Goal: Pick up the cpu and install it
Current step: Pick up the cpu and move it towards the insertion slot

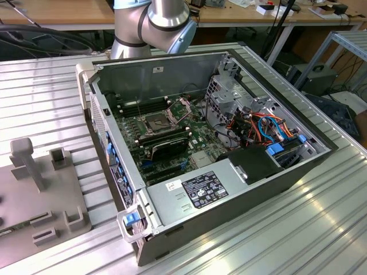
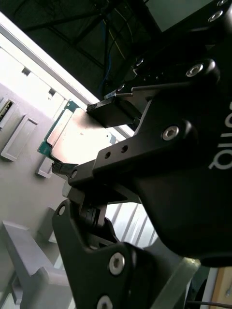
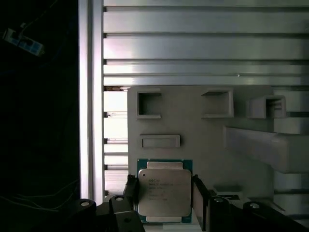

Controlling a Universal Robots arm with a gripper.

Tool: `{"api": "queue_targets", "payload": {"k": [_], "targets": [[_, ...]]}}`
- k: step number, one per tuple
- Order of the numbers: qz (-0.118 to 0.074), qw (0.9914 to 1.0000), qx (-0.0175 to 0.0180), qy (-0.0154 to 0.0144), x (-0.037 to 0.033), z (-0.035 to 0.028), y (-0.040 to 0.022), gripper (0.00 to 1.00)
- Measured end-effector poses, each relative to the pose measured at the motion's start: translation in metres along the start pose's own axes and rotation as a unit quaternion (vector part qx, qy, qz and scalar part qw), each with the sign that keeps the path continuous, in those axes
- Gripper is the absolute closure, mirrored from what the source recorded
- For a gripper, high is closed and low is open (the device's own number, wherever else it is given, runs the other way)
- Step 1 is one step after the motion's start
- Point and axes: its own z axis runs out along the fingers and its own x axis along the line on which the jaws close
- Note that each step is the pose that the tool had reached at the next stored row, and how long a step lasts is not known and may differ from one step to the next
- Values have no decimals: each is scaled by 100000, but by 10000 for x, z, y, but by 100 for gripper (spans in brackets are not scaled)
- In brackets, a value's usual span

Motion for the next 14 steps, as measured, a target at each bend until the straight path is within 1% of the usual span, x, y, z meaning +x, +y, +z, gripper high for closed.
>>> {"api": "queue_targets", "payload": {"k": [6,14], "targets": [[-3,100000,-1,-1,0,-21,0,45],[0,100000,-1,-2,0,-25,0,45]]}}
